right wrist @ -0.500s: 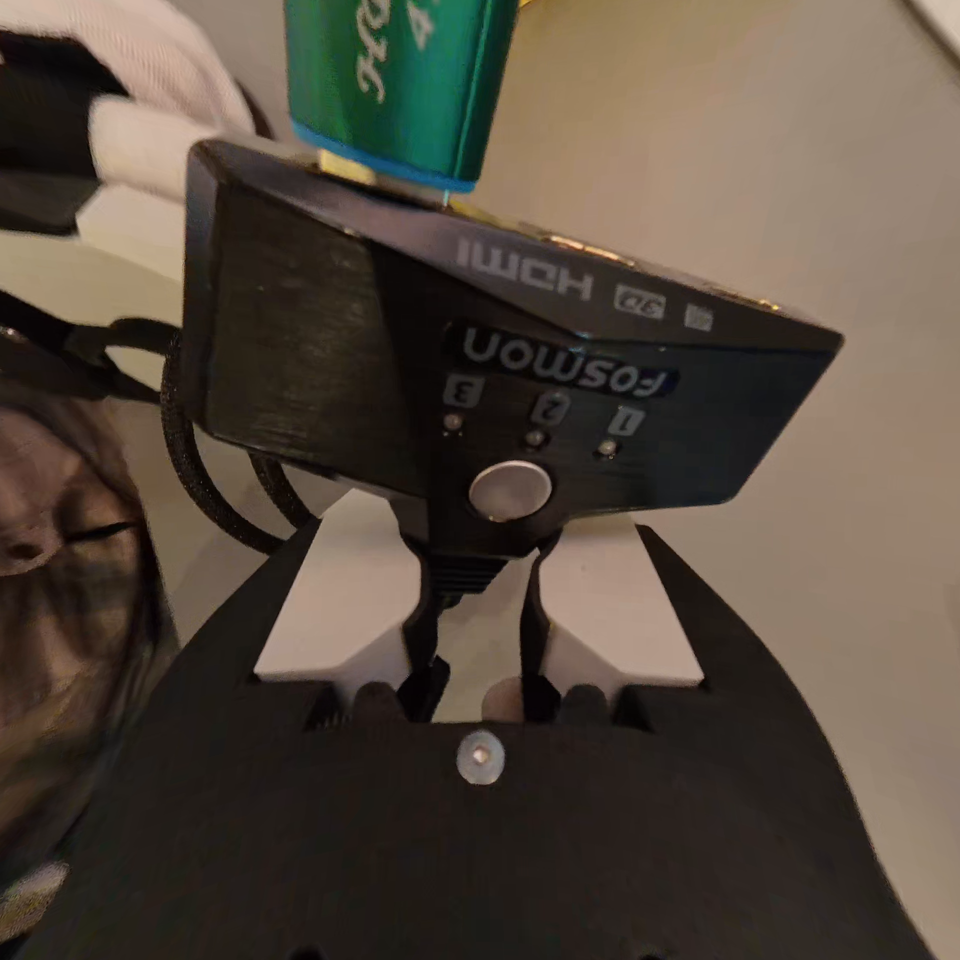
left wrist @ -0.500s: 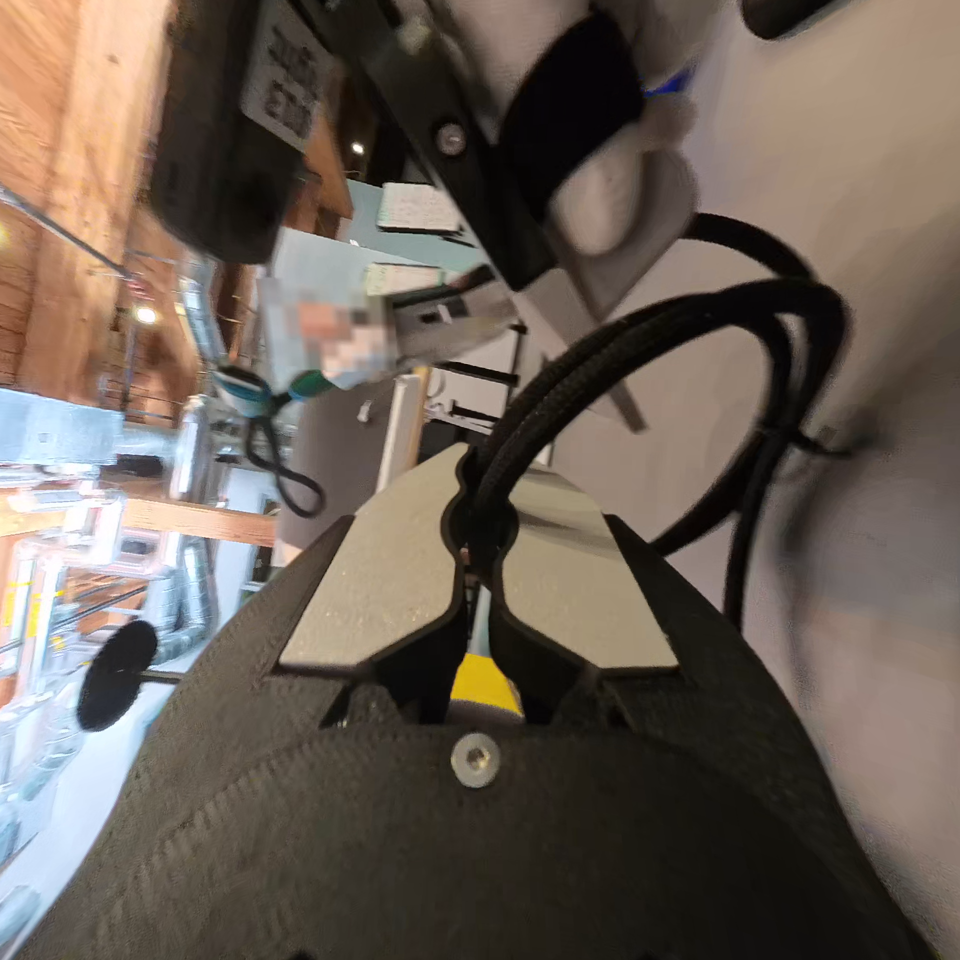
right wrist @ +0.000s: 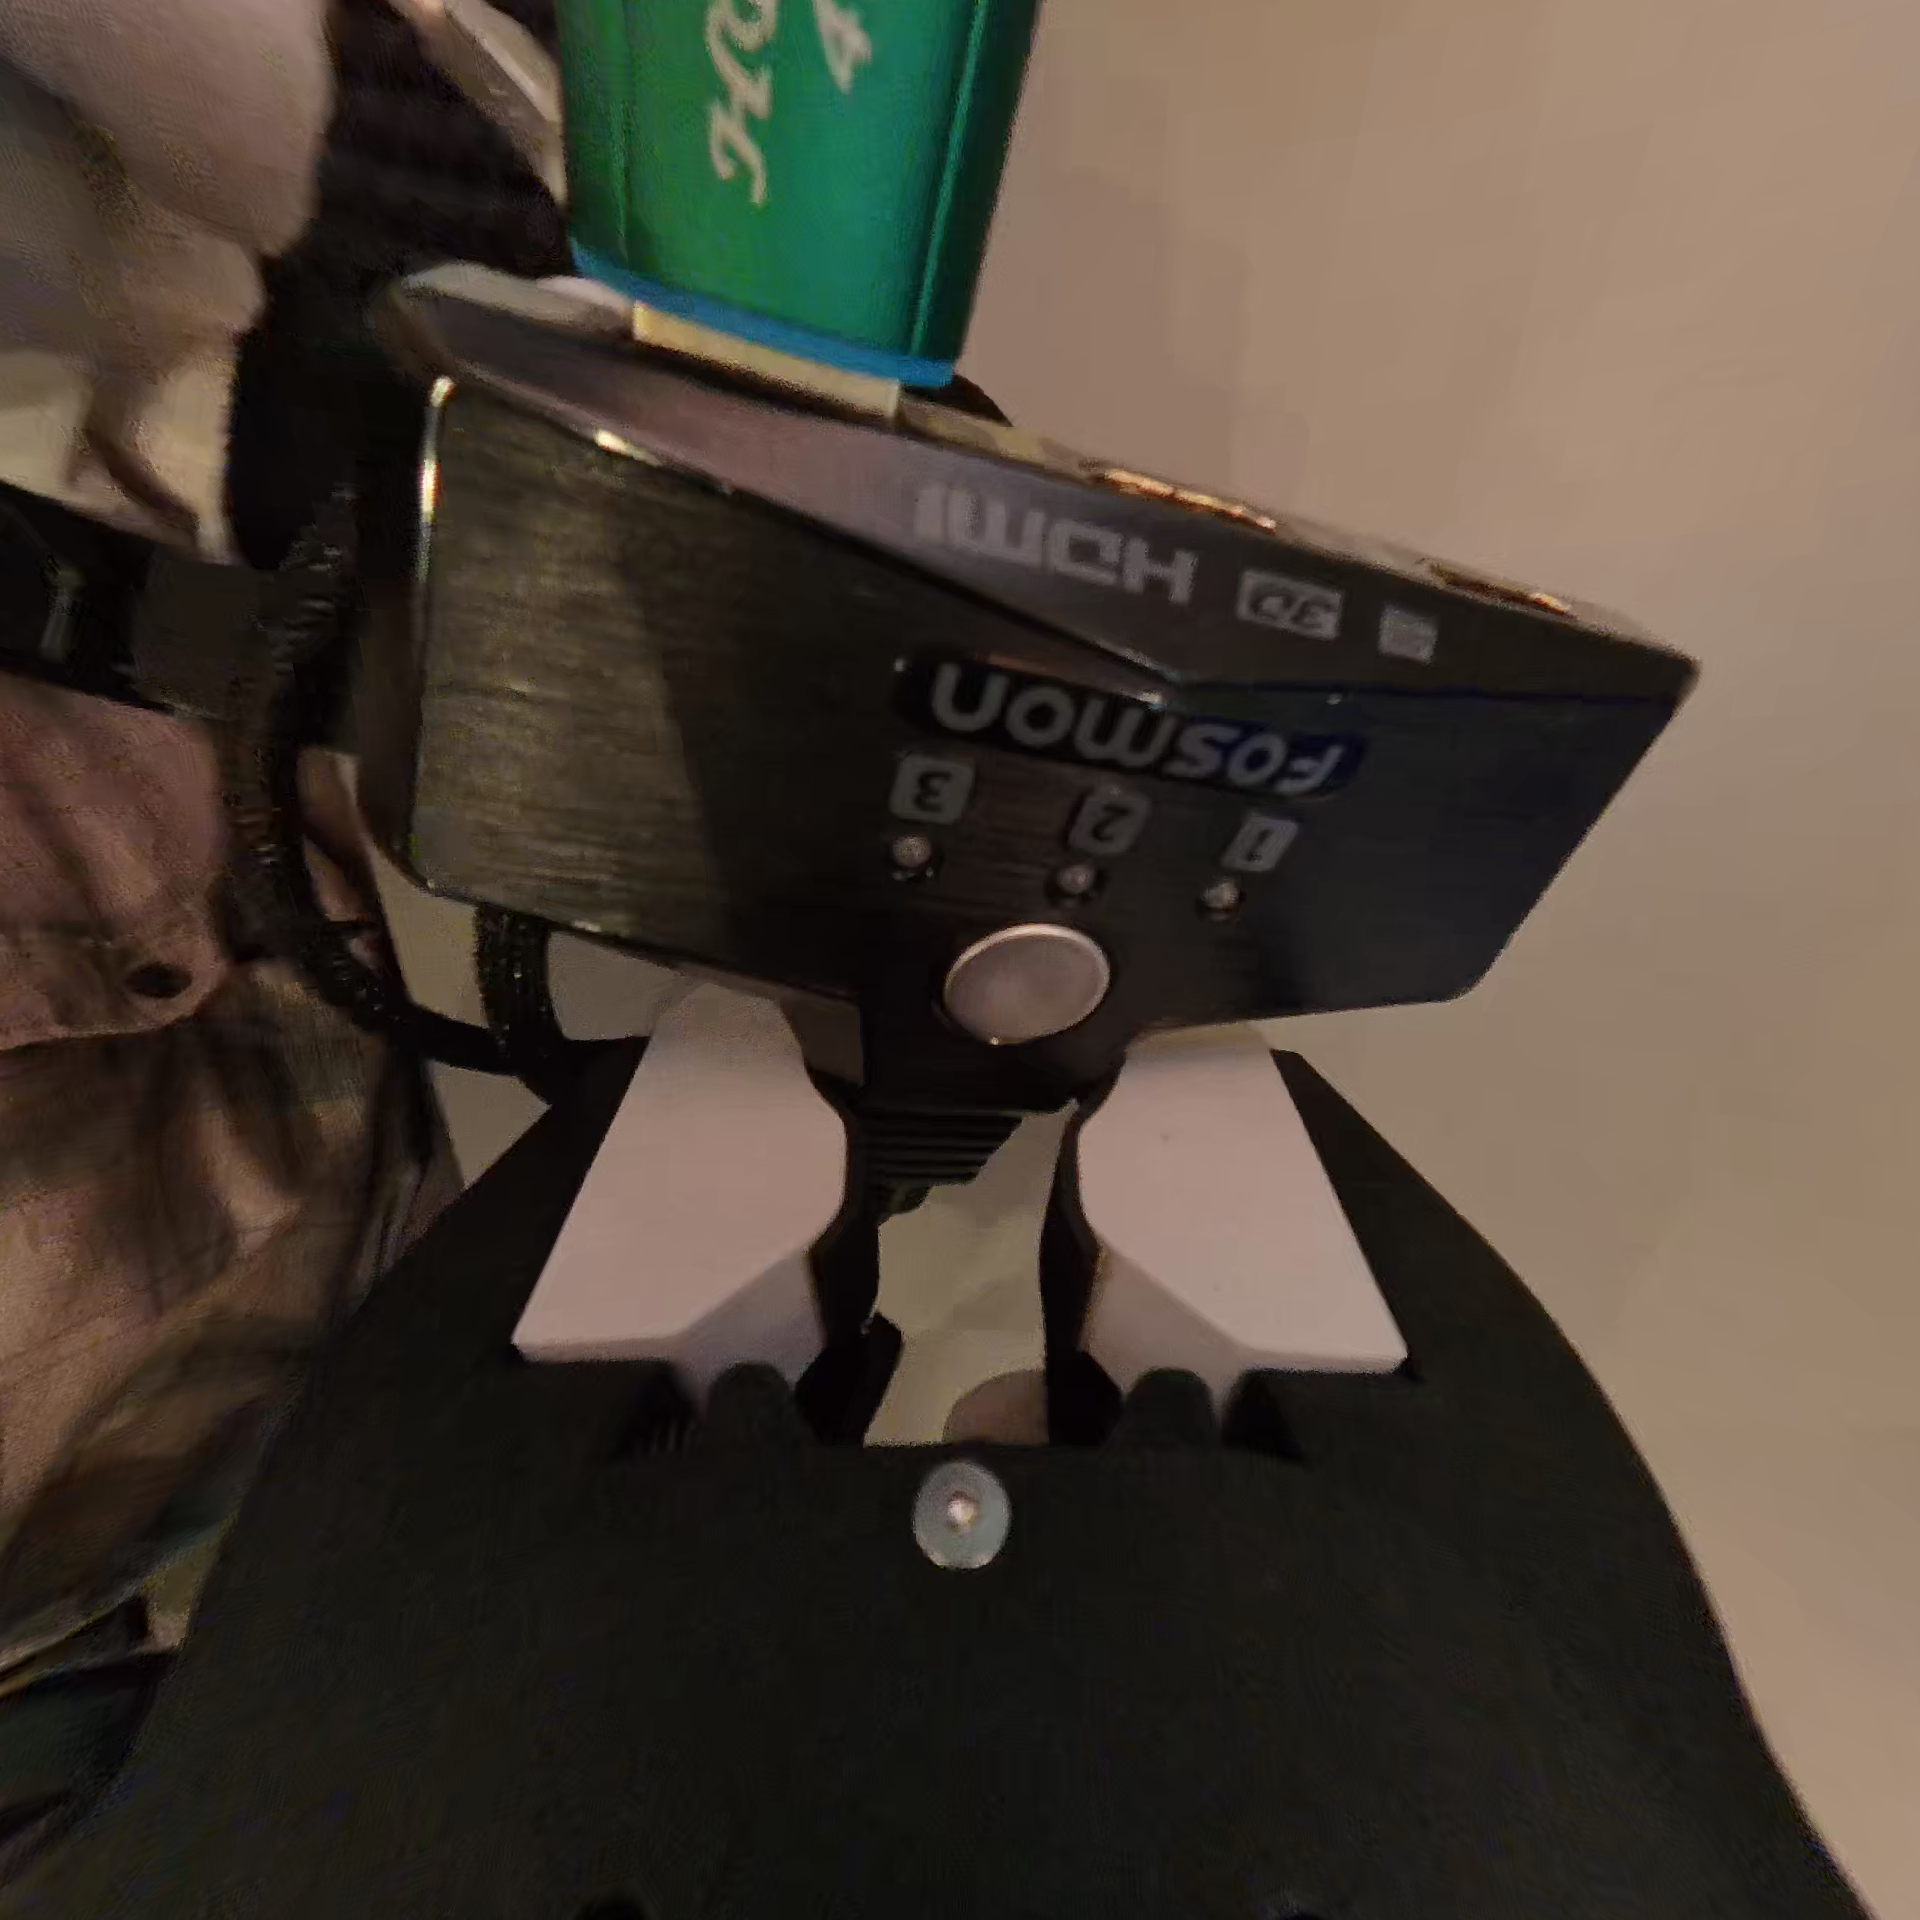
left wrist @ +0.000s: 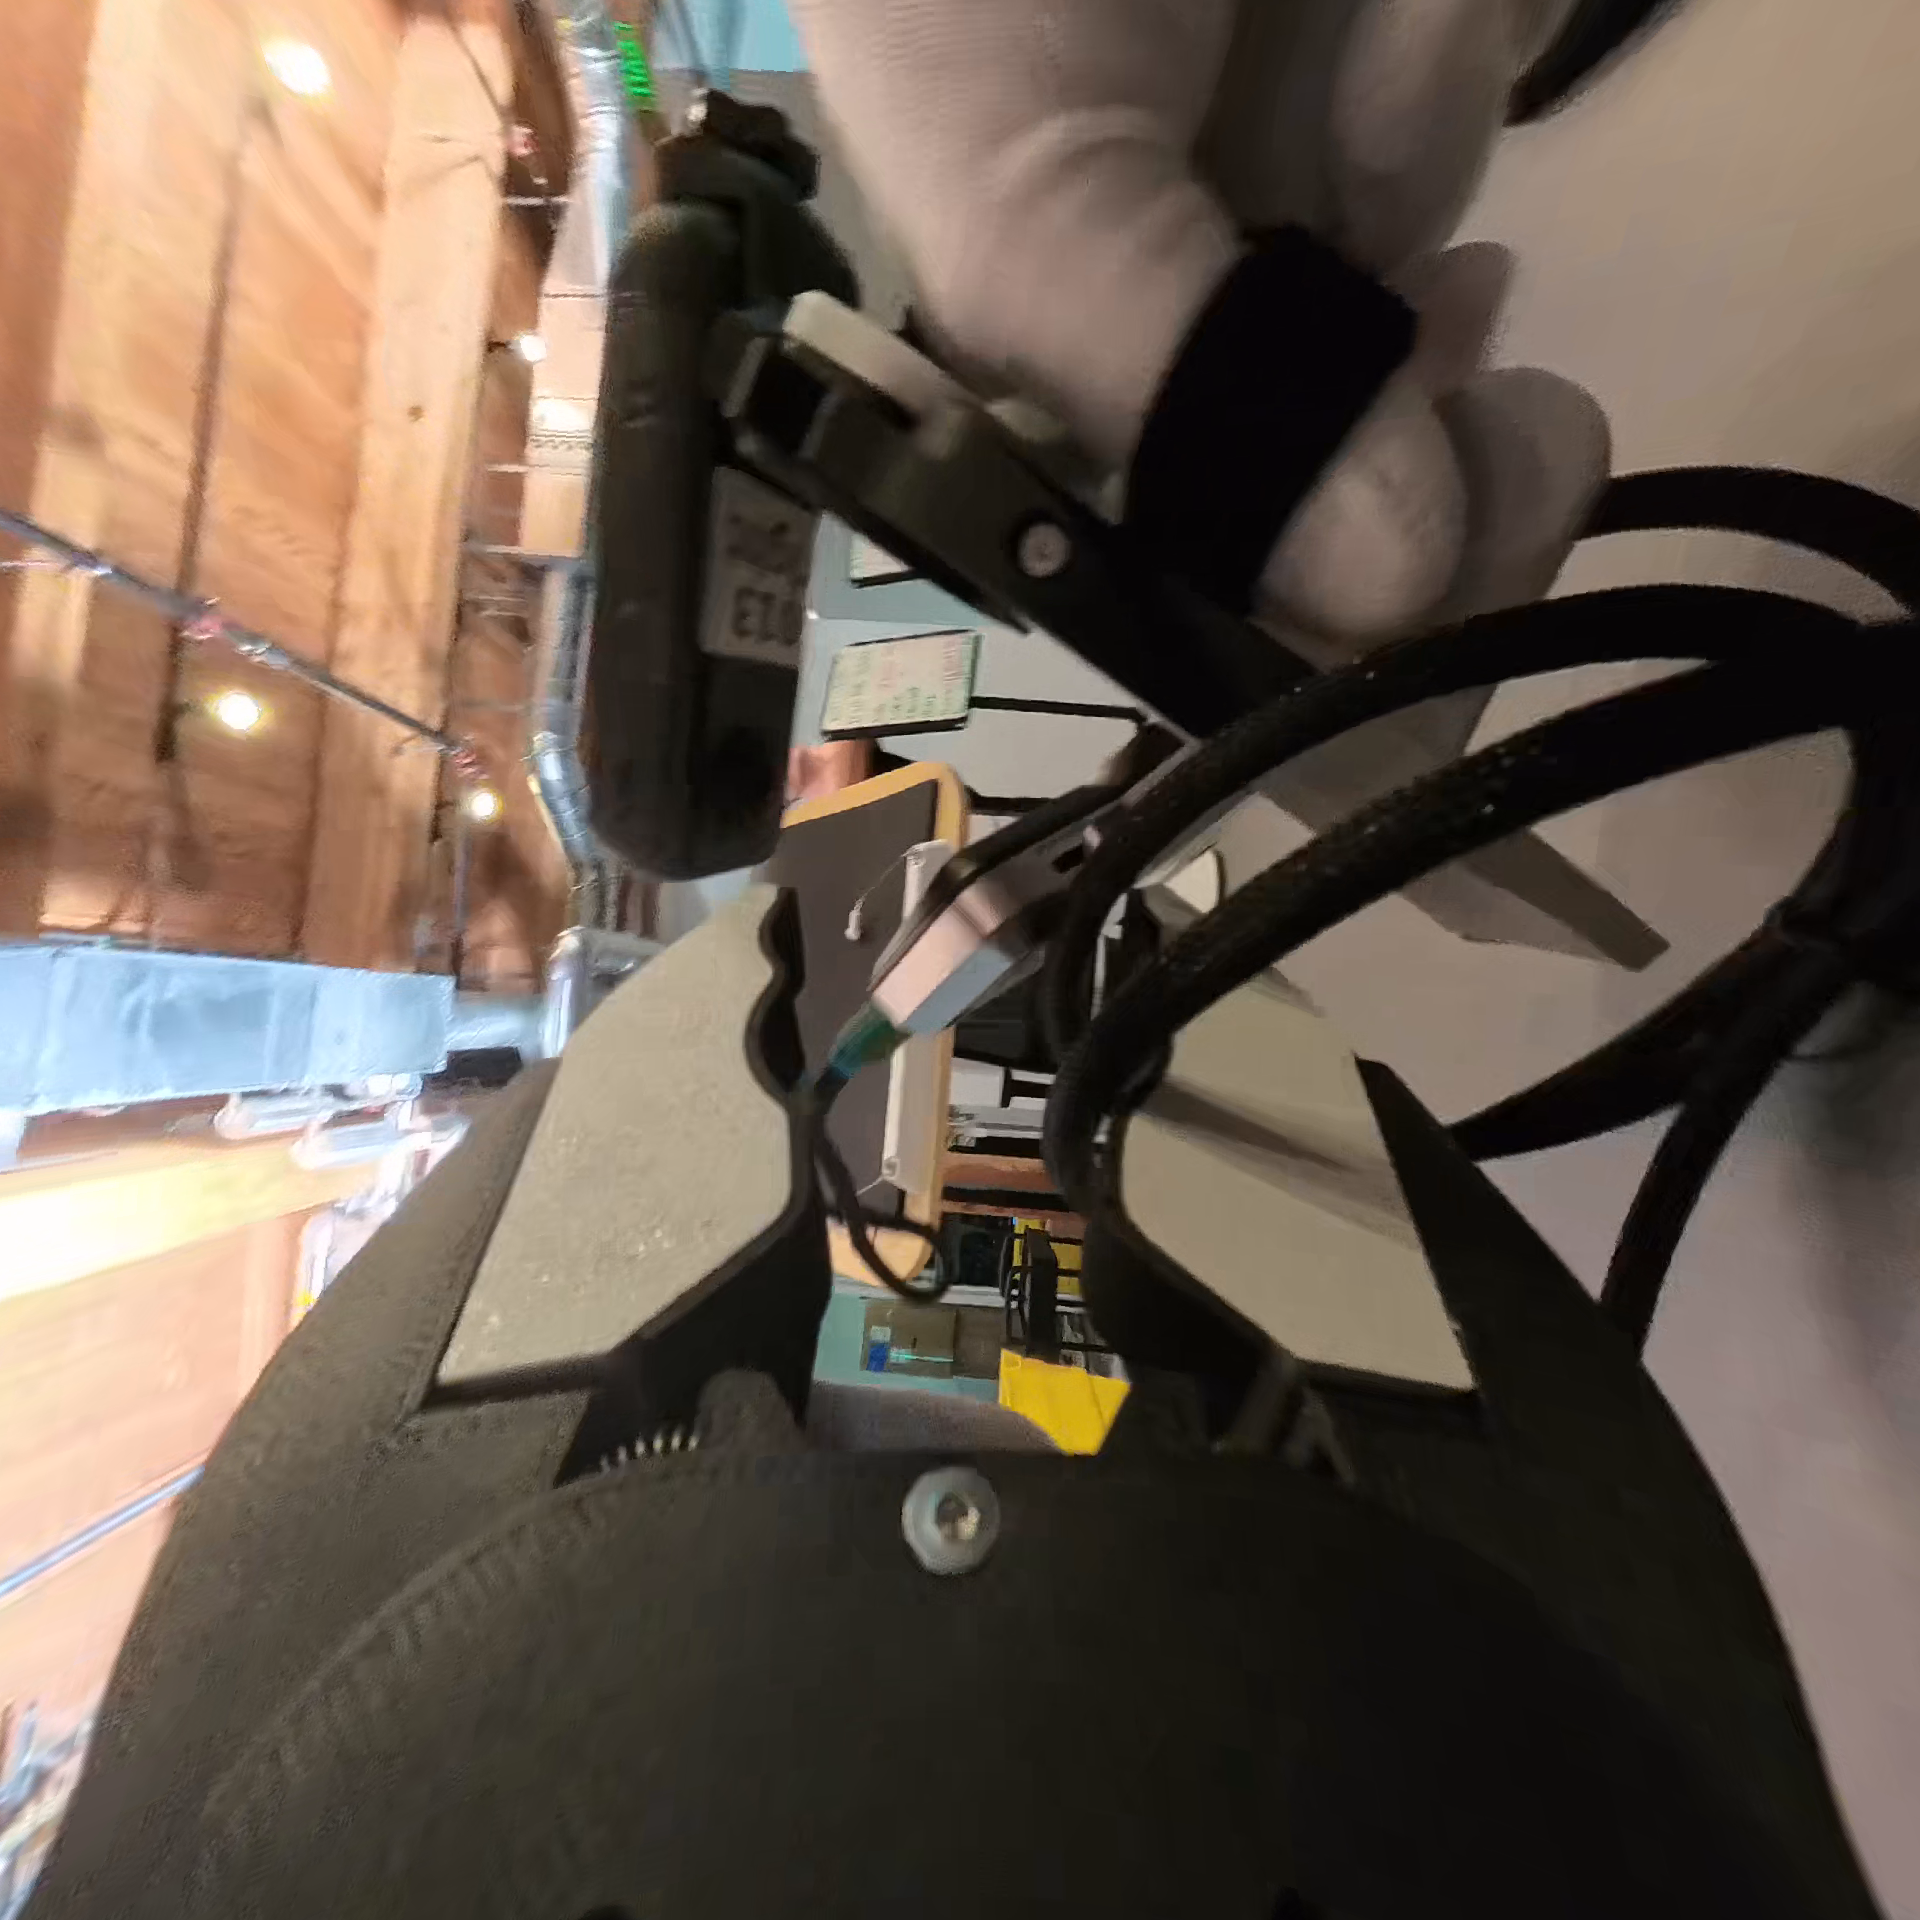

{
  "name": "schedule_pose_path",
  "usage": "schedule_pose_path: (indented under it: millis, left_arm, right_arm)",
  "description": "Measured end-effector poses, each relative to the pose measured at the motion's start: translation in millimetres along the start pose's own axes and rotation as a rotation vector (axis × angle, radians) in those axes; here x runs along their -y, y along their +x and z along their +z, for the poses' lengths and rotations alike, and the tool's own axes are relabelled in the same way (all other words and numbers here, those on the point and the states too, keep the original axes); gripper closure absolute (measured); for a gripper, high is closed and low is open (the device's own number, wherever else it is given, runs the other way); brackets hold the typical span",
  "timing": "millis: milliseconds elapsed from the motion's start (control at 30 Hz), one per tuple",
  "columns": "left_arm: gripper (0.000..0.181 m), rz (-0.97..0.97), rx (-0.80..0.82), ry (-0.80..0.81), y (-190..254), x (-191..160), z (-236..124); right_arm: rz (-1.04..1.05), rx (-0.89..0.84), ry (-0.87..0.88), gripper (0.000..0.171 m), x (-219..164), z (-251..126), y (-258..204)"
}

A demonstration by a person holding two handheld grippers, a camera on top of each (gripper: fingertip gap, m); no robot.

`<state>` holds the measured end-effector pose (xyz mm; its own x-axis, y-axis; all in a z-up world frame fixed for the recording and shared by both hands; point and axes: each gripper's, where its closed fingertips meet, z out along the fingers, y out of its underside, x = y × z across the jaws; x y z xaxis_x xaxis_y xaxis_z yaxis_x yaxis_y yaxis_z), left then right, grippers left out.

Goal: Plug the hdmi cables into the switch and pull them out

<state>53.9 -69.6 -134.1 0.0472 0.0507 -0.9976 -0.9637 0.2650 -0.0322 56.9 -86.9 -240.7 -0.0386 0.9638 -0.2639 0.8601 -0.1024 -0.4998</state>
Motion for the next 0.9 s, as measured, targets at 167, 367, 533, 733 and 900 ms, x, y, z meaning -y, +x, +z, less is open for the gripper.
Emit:
schedule_pose_path:
  millis: [167, 367, 533, 733, 900]
  left_arm:
    - [0.130, -0.005, -0.102, -0.015, 16.2, -2.4, -1.2]
    - [0.149, -0.049, -0.130, -0.064, 20.0, -16.2, -0.3]
    - [0.156, -0.150, -0.124, -0.108, 17.1, -29.7, 4.4]
    - [0.156, -0.218, -0.163, -0.182, 20.2, -47.1, 10.0]
    - [0.156, -0.287, -0.192, -0.257, 15.3, -63.8, 13.9]
  right_arm:
    - [-0.065, 0.033, -0.051, 0.142, 0.5, 5.9, -17.5]
    - [-0.115, -0.003, -0.019, 0.124, 3.3, 0.2, -13.8]
    - [-0.120, -0.061, 0.098, 0.095, 19.8, -22.0, -4.1]
    - [-0.168, -0.174, 0.241, 0.068, 34.2, -65.4, 8.6]
    - [-0.397, -0.328, 0.217, 0.043, 44.6, -87.2, -7.5]
